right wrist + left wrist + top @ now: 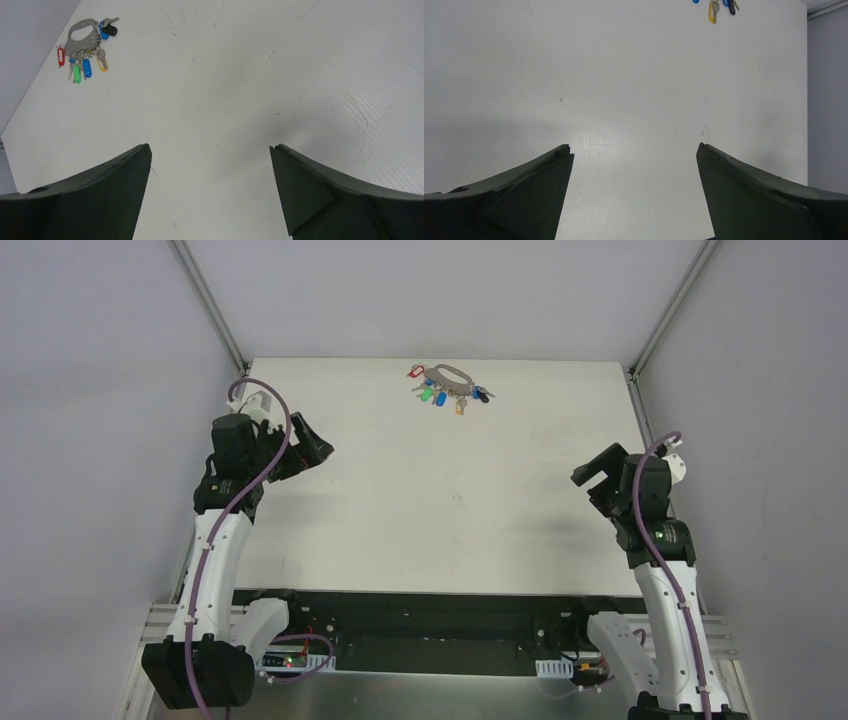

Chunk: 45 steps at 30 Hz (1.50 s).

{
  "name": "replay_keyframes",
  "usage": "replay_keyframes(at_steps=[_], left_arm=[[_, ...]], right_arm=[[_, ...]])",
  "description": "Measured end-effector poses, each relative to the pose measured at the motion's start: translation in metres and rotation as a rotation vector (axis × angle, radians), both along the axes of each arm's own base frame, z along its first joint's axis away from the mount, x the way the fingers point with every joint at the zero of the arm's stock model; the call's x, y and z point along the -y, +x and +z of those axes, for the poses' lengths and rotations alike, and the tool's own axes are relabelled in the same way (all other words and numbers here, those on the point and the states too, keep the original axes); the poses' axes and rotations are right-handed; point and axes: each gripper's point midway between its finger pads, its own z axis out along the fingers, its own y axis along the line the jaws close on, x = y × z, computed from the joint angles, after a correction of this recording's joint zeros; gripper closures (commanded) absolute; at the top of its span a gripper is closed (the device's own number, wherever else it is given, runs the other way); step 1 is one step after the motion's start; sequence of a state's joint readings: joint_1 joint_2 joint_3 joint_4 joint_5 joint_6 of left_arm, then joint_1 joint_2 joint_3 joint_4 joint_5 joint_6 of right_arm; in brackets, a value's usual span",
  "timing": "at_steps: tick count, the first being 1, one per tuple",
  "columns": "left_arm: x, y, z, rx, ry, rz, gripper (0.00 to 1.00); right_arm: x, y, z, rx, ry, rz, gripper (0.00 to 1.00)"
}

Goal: Remove the keys from the keyring

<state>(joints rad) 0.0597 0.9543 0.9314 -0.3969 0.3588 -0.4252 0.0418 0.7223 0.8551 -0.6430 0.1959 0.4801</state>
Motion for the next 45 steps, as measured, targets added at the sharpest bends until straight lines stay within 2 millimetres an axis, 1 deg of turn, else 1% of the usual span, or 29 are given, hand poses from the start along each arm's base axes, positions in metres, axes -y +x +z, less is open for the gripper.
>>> replay_keyframes(at_steps=[3,5,6,10,11,12,16,17,18,19,21,23,28,30,32,35,37,40,45], left_arm=[[0.003,0.0,0.002,0.007,-0.011,-0.01,0.01],[0.005,0.0,0.003,0.01,-0.019,-0.021,0.01],[0.005,0.0,0.003,0.012,-0.021,-0.023,0.01],[0.006,0.0,0.002,0.012,-0.023,-0.026,0.01],[0.006,0.0,0.0,0.008,-0.023,-0.026,0.01],[0.006,0.0,-0.001,0.003,-0.024,-0.026,0.01],[0.009,0.0,-0.004,-0.01,-0.036,-0.038,0.01],[0.01,0.0,-0.005,-0.014,-0.04,-0.043,0.01],[0.01,0.001,-0.005,-0.017,-0.044,-0.046,0.01],[0.012,0.0,-0.006,-0.021,-0.05,-0.052,0.01],[0.014,0.0,-0.007,-0.028,-0.061,-0.063,0.01],[0.016,0.0,-0.008,-0.034,-0.074,-0.071,0.01],[0.02,0.0,-0.007,-0.037,-0.092,-0.086,0.01],[0.022,-0.001,-0.006,-0.036,-0.098,-0.093,0.02],[0.023,-0.001,-0.006,-0.037,-0.103,-0.097,0.02],[0.024,0.0,-0.007,-0.038,-0.109,-0.102,0.02],[0.024,0.001,-0.008,-0.042,-0.113,-0.107,0.02],[0.026,0.002,-0.009,-0.047,-0.119,-0.113,0.02],[0.026,0.003,-0.01,-0.051,-0.125,-0.112,0.02]], right_arm=[[-0.003,0.002,-0.004,-0.018,0.0,0.018,0.01],[-0.008,0.006,-0.007,-0.032,0.011,0.048,0.01],[-0.012,0.009,-0.009,-0.038,0.02,0.067,0.03],[-0.031,0.03,-0.019,-0.071,0.042,0.139,0.05],[-0.04,0.038,-0.022,-0.092,0.035,0.164,0.05],[-0.05,0.047,-0.024,-0.108,0.026,0.192,0.08],[-0.098,0.092,-0.03,-0.151,-0.03,0.299,0.13],[-0.11,0.106,-0.032,-0.157,-0.042,0.318,0.16],[-0.121,0.119,-0.034,-0.163,-0.053,0.332,0.17],[-0.134,0.135,-0.036,-0.167,-0.068,0.345,0.18],[-0.151,0.161,-0.04,-0.17,-0.086,0.354,0.19],[-0.167,0.191,-0.043,-0.162,-0.105,0.349,0.19],[-0.196,0.262,-0.049,-0.129,-0.129,0.307,0.23],[-0.205,0.288,-0.053,-0.118,-0.139,0.285,0.27],[-0.211,0.311,-0.062,-0.112,-0.151,0.261,0.28],[-0.215,0.332,-0.078,-0.115,-0.165,0.227,0.31],[-0.216,0.34,-0.091,-0.123,-0.17,0.208,0.32],[-0.214,0.342,-0.109,-0.144,-0.175,0.183,0.34],[-0.215,0.351,-0.132,-0.145,-0.169,0.152,0.34]])
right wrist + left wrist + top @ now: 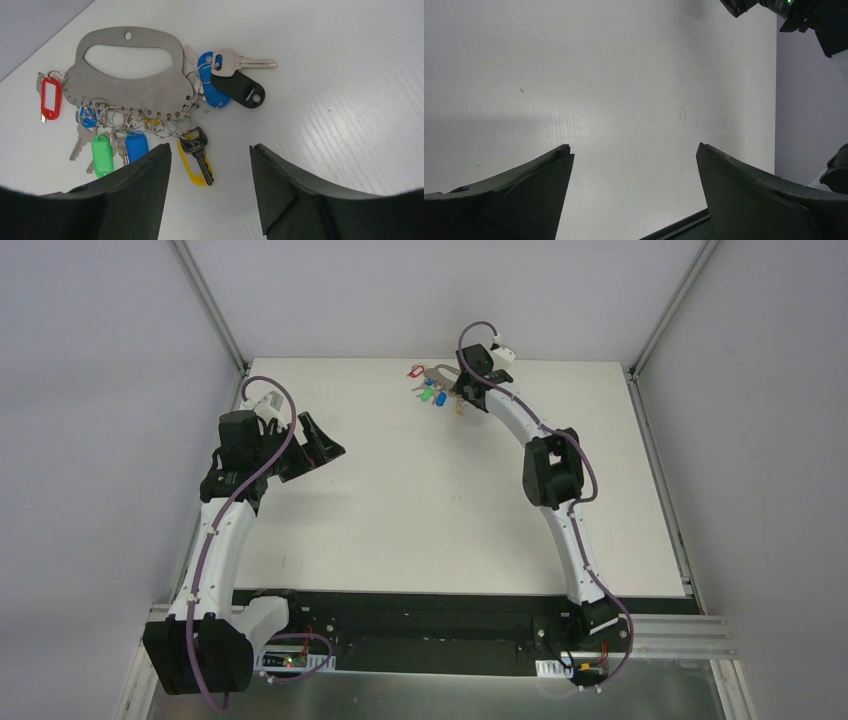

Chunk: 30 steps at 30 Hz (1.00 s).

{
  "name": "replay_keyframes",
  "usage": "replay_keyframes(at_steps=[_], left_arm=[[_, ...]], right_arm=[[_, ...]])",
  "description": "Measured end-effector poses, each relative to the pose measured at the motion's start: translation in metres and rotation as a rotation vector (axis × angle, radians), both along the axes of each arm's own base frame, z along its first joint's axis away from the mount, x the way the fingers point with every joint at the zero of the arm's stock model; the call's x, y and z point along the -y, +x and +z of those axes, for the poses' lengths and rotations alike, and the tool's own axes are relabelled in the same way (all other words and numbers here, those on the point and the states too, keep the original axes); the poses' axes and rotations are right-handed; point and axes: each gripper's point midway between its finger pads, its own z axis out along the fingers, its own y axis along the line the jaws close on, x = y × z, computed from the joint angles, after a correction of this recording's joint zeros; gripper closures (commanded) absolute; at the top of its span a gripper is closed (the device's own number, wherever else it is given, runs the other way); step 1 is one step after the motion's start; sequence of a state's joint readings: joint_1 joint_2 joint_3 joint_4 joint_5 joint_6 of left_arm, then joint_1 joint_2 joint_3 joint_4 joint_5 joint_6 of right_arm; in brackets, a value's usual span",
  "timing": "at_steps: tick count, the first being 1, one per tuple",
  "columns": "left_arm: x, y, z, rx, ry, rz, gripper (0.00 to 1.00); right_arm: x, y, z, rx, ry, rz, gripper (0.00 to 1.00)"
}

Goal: Remove the keys from the keyring

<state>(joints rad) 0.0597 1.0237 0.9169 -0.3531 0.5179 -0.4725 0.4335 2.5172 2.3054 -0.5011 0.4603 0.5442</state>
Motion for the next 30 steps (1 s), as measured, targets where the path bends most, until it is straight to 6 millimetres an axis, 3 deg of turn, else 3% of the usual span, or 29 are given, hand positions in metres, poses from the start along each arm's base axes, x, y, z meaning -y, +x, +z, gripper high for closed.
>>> replay_keyframes(at_steps=[7,10,14,15,17,22,25,27,28,30], left_arm=[[0.001,0.0,0.0,0.0,-0.002,-0.003,0.02],[0.001,0.0,0.0,0.0,-0.003,-0.003,0.02],[0.001,0.0,0.0,-0.001,-0.003,-0.003,0.02],[0.001,0.0,0.0,-0.002,-0.004,-0.004,0.02],[0.001,0.0,0.0,-0.001,-0.004,-0.004,0.02],[0.001,0.001,0.0,0.0,-0.005,-0.003,0.02],[0.001,0.001,0.0,-0.002,-0.007,-0.003,0.02],[0.001,0.001,0.0,-0.003,-0.009,-0.002,0.02],[0.001,0.001,0.0,-0.003,-0.01,-0.002,0.02],[0.001,0.001,0.0,-0.004,-0.01,-0.002,0.02]], right_arm=[[-0.011,0.024,-0.022,0.055,0.056,-0.036,0.35],[-0.012,0.032,-0.029,0.079,0.08,-0.058,0.41],[-0.008,0.046,-0.031,0.125,0.133,-0.118,0.56],[-0.006,0.049,-0.032,0.135,0.15,-0.134,0.74],[0.001,0.057,-0.033,0.154,0.181,-0.167,0.99],[0.016,0.064,-0.04,0.163,0.243,-0.23,1.0],[0.02,0.049,-0.041,0.157,0.266,-0.23,1.0],[0.022,0.021,-0.041,0.119,0.257,-0.21,1.0],[0.024,-0.002,-0.039,0.084,0.249,-0.192,1.0],[0.017,-0.022,-0.033,0.063,0.252,-0.151,1.0]])
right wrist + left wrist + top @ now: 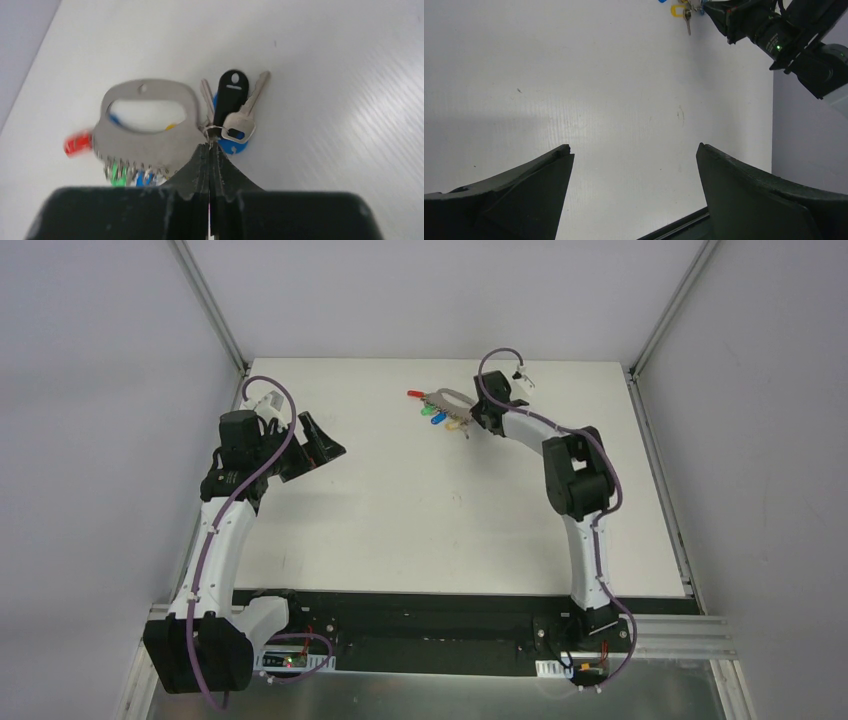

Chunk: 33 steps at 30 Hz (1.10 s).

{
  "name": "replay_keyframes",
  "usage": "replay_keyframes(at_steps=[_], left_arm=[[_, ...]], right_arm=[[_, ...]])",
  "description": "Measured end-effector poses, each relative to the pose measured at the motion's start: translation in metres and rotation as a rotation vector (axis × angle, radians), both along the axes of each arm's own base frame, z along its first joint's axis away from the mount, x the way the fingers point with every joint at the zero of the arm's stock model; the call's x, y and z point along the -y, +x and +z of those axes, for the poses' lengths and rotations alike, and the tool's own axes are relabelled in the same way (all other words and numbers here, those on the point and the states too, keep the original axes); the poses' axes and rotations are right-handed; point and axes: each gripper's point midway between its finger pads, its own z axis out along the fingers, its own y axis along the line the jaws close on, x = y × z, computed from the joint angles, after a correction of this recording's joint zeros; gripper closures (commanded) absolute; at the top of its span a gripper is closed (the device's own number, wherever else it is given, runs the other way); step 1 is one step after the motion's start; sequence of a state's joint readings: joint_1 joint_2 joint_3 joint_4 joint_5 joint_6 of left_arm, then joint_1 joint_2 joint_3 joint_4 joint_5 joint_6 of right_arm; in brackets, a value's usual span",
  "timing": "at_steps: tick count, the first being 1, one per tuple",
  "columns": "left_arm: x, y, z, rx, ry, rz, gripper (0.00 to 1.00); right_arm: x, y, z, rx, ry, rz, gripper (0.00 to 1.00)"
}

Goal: Remove the keys from the keyring

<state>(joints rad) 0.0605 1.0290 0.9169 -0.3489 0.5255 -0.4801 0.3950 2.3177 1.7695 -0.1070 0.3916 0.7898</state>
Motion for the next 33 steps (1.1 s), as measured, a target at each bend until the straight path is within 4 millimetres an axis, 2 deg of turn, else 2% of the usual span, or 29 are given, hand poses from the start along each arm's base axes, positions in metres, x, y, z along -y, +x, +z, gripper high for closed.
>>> replay_keyframes(at_steps=[7,10,14,15,16,17,19,22,24,26,30,33], left_arm=[[0.006,-0.001,0.001,0.0,-0.024,-0.034,0.03],[0.01,0.001,-0.004,-0.019,-0.038,-0.052,0.03],[0.02,0.002,-0.013,-0.052,-0.049,-0.091,0.04],[0.025,0.001,-0.015,-0.061,-0.049,-0.109,0.04],[0.031,0.0,-0.017,-0.068,-0.048,-0.125,0.04],[0.037,-0.002,-0.02,-0.076,-0.045,-0.145,0.04],[0.055,-0.009,-0.027,-0.098,-0.029,-0.204,0.04],[0.082,-0.021,-0.04,-0.143,0.019,-0.275,0.06],[0.096,-0.024,-0.046,-0.167,0.052,-0.293,0.07],[0.111,-0.022,-0.052,-0.187,0.101,-0.288,0.09],[0.147,0.002,-0.061,-0.204,0.193,-0.255,0.18],[0.174,0.034,-0.079,-0.244,0.199,-0.196,0.24]], right_arm=[[-0.014,-0.106,0.031,-0.058,0.026,0.196,1.0],[-0.009,-0.149,0.047,-0.06,0.031,0.265,1.0],[0.008,-0.194,0.057,-0.063,0.029,0.309,1.0],[0.013,-0.206,0.058,-0.067,0.027,0.318,0.94],[0.018,-0.22,0.057,-0.08,0.025,0.33,0.8],[0.022,-0.229,0.057,-0.086,0.023,0.336,0.7],[0.031,-0.247,0.054,-0.096,0.006,0.354,0.64],[0.042,-0.26,0.054,-0.111,-0.037,0.381,0.63],[0.045,-0.262,0.057,-0.117,-0.065,0.396,0.62],[0.049,-0.26,0.063,-0.118,-0.094,0.402,0.56],[0.058,-0.26,0.08,-0.08,-0.129,0.392,0.47],[0.068,-0.261,0.101,-0.024,-0.134,0.369,0.46]])
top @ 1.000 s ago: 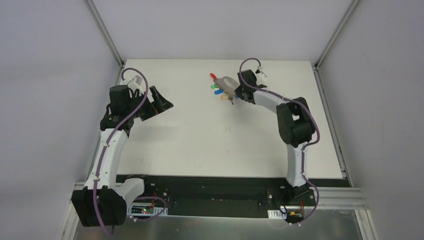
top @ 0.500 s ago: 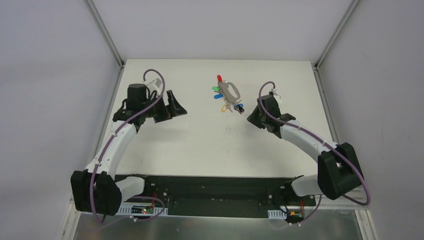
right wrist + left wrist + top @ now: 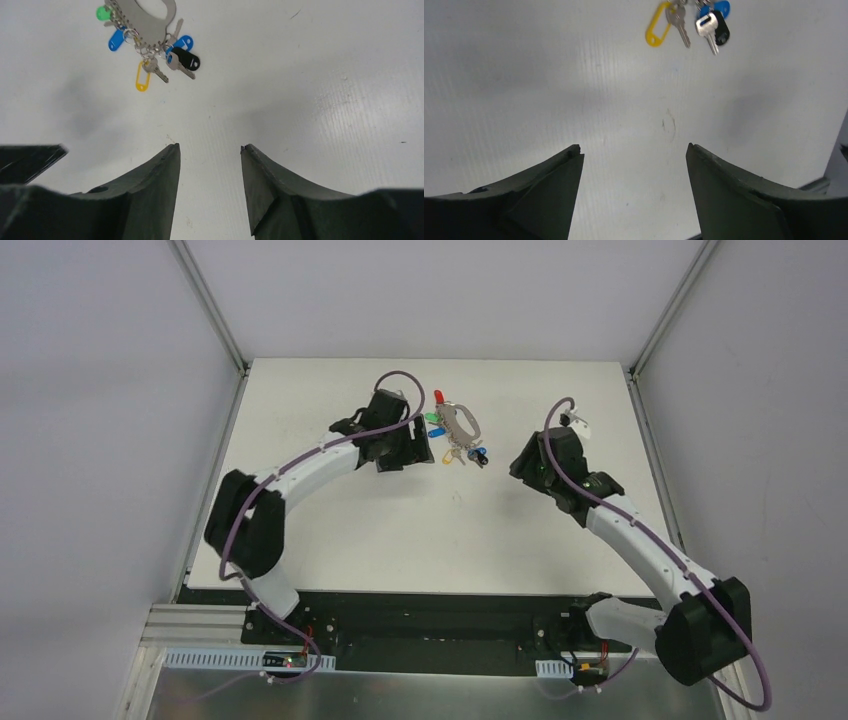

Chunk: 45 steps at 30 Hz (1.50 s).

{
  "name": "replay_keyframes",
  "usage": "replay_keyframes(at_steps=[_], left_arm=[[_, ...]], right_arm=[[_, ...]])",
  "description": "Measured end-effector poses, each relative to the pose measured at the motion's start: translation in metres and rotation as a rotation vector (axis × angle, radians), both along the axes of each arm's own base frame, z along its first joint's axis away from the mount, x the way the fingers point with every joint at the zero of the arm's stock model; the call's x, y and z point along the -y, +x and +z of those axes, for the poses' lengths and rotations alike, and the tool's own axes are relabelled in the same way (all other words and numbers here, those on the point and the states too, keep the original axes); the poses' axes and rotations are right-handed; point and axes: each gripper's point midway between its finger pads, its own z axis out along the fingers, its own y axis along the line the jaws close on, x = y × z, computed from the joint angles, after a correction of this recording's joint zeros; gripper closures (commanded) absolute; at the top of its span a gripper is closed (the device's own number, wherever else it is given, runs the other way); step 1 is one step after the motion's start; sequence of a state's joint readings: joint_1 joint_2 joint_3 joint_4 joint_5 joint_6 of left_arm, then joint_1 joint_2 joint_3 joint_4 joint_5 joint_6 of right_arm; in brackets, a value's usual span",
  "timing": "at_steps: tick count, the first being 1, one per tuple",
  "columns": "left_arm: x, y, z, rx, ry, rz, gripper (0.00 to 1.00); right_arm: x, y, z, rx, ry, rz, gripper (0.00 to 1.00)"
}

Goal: Remove the keys from the keyring

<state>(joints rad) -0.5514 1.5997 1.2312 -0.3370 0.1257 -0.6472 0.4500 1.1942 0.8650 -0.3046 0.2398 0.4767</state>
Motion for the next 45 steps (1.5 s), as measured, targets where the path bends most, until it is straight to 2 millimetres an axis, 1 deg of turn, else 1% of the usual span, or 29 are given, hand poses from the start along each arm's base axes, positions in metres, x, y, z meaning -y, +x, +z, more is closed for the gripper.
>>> replay_keyframes(at_steps=[2,4,6,8,11,12,16,19,21,26,32,33,34,35,36,37,38,41,43,45], left_arm=[[0.009,0.02,-0.021,-0.031,0.017,0.056,0.25],[0.011,0.033,-0.041,-0.057,0.05,0.109,0.27],[0.015,0.045,-0.057,-0.071,0.077,0.156,0.3],[0.027,0.058,-0.067,-0.072,0.087,0.182,0.31],[0.048,0.074,-0.071,-0.044,0.091,0.193,0.36],[0.057,0.08,-0.071,-0.028,0.091,0.19,0.36],[0.08,0.092,-0.065,0.024,0.086,0.182,0.37],[0.091,0.099,-0.064,0.051,0.091,0.17,0.41],[0.096,0.102,-0.069,0.067,0.109,0.164,0.43],[0.101,0.114,-0.083,0.089,0.162,0.152,0.46],[0.103,0.13,-0.095,0.113,0.233,0.138,0.59],[0.103,0.132,-0.097,0.114,0.243,0.136,0.62],[0.104,0.135,-0.099,0.115,0.253,0.133,0.68],[0.104,0.136,-0.101,0.115,0.262,0.13,0.8],[0.104,0.136,-0.105,0.109,0.274,0.123,0.86],[0.104,0.136,-0.107,0.105,0.278,0.121,0.97],[0.104,0.137,-0.107,0.105,0.278,0.118,1.0],[0.113,0.135,-0.103,0.094,0.245,0.076,1.0],[0.116,0.128,-0.105,0.077,0.23,0.039,1.0],[0.114,0.116,-0.107,0.059,0.222,0.001,1.0]], right_arm=[[0.006,-0.001,0.016,0.049,0.014,-0.017,0.45],[0.011,-0.003,0.029,0.089,0.026,-0.029,0.45],[0.017,-0.008,0.039,0.121,0.035,-0.042,0.45],[0.022,-0.013,0.045,0.144,0.039,-0.052,0.45],[0.028,-0.02,0.046,0.156,0.036,-0.063,0.45],[0.03,-0.022,0.045,0.157,0.034,-0.066,0.45],[0.036,-0.027,0.045,0.158,0.023,-0.074,0.45],[0.037,-0.028,0.045,0.161,0.022,-0.075,0.45],[0.038,-0.029,0.047,0.166,0.023,-0.074,0.45],[0.039,-0.031,0.051,0.179,0.028,-0.072,0.45],[0.04,-0.032,0.054,0.186,0.034,-0.072,0.45],[0.039,-0.032,0.054,0.185,0.035,-0.07,0.45],[0.039,-0.032,0.054,0.185,0.036,-0.069,0.45],[0.038,-0.033,0.053,0.183,0.039,-0.066,0.45],[0.038,-0.033,0.053,0.182,0.041,-0.063,0.45],[0.037,-0.033,0.053,0.182,0.043,-0.061,0.45],[0.037,-0.033,0.053,0.18,0.044,-0.058,0.45],[0.036,-0.034,0.053,0.177,0.047,-0.053,0.45],[0.035,-0.035,0.051,0.169,0.05,-0.046,0.45],[0.034,-0.037,0.049,0.158,0.05,-0.04,0.45]])
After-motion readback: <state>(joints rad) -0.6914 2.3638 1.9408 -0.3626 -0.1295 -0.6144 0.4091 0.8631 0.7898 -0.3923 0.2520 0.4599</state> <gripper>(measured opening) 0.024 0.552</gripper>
